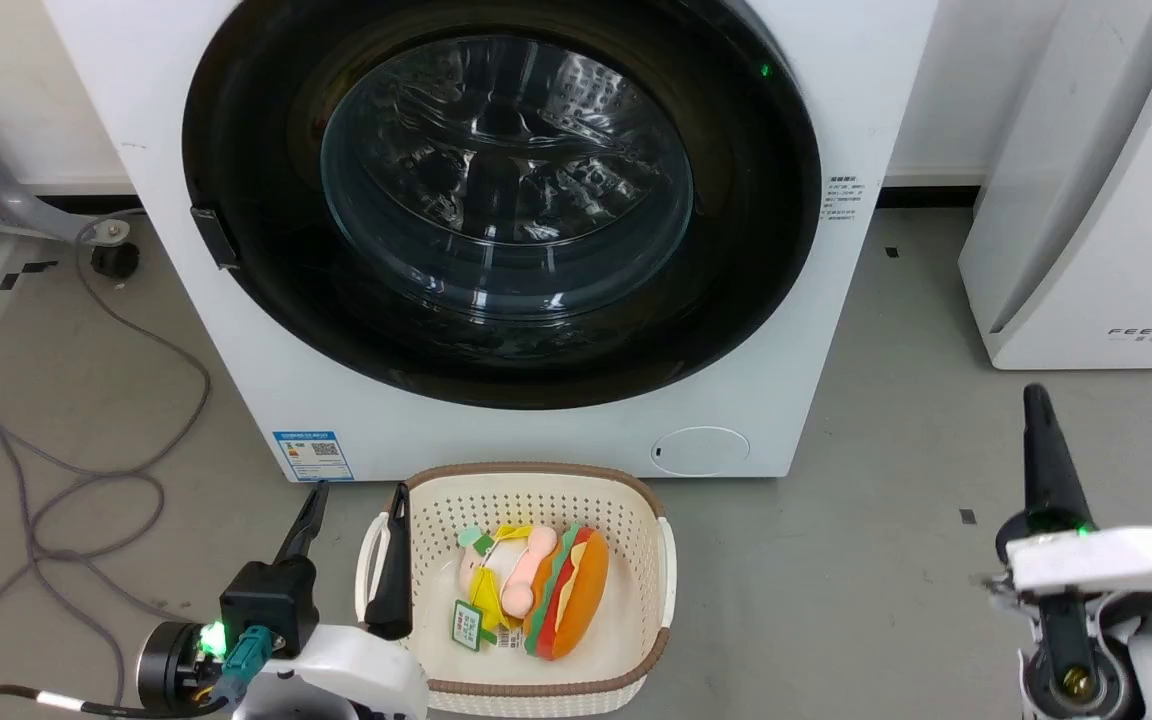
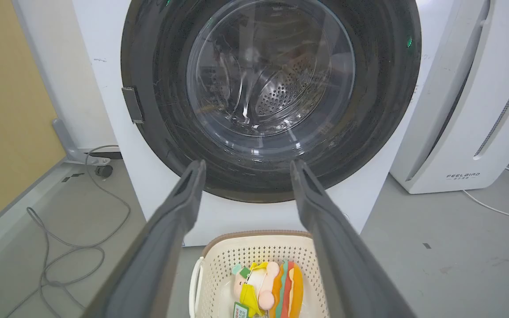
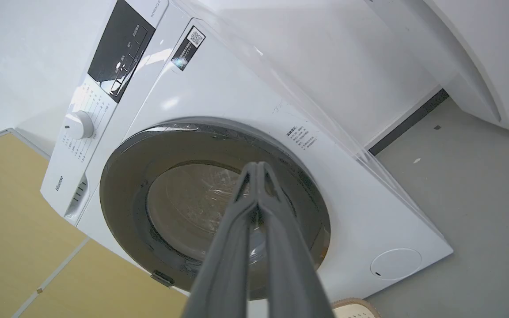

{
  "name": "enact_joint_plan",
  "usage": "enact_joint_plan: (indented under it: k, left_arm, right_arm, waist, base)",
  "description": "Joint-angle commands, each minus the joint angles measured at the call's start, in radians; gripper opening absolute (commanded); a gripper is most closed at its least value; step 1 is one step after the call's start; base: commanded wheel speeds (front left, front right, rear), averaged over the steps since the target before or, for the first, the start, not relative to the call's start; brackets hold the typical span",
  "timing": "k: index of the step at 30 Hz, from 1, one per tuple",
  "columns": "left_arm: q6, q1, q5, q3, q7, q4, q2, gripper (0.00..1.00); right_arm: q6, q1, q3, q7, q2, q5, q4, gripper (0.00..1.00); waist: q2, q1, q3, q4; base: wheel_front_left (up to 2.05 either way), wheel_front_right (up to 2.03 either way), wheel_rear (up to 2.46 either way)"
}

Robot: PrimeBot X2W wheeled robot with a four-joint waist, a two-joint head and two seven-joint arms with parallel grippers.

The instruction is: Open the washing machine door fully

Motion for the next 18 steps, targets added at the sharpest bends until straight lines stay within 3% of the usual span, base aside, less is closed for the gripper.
enact_joint_plan:
  k: [1, 18]
  left_arm:
    - [0.0, -0.016, -0.009, -0.003, -0.011, 0.001, 0.001, 1.0]
    - [-0.006, -0.054, -0.022, -0.006, -0.047, -0.015, 0.001, 1.0]
  right_arm:
    - [0.004, -0.025, -0.005, -0.011, -0.003, 0.034, 0.013, 0.0]
    - [0.005, -0.397, -0.001, -0.011, -0.124, 0.306, 0.275, 0.0]
  waist:
    - [0.0, 0.0, 0.001, 0.0]
    - [0.0, 0.0, 0.054, -0.001]
  base:
    - [0.0, 0.0, 0.0]
    - [0.0, 0.0, 0.0]
